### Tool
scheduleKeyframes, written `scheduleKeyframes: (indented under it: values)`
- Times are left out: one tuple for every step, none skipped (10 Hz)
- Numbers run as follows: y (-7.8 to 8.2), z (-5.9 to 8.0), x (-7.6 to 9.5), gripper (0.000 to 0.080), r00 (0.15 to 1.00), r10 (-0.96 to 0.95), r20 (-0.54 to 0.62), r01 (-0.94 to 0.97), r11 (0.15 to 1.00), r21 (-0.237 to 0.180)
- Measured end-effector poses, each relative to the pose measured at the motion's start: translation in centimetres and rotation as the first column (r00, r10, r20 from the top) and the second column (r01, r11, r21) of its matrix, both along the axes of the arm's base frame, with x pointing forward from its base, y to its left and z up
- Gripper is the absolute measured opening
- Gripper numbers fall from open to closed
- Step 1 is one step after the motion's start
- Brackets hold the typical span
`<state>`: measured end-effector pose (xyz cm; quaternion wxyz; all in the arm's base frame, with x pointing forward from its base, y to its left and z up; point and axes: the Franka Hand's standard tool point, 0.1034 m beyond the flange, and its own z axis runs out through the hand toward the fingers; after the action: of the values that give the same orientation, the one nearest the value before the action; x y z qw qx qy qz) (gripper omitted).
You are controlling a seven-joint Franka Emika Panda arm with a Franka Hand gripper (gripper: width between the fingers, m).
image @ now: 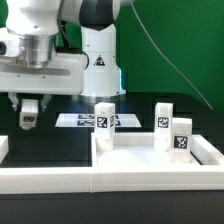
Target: Assemble square table
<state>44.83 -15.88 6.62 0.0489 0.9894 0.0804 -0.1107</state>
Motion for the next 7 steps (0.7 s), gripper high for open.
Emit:
scheduleKeyframes:
  values:
    - [0.7,0.7,1.1,0.0290,0.998,-0.023,0.065,0.022,1.000,0.015]
    - [1.1,1.3,2.1,0.0290,0.992,-0.033,0.122,0.031,0.999,0.019]
    - [1.0,1.8,2.9,0.0290,0.984,-0.024,0.177,0.023,1.000,0.008]
    - [0.6,1.8,3.0,0.0290,0.978,-0.005,0.209,0.007,1.000,-0.007]
    - [-0.1,1.9,3.1,0.0290,0.961,0.021,0.275,-0.014,0.999,-0.029]
    - [-0.8,1.9,2.8,0.0290,0.945,0.041,0.325,-0.024,0.998,-0.054]
    - [-0.9,1.9,2.7,0.0290,0.940,0.045,0.339,-0.024,0.998,-0.064]
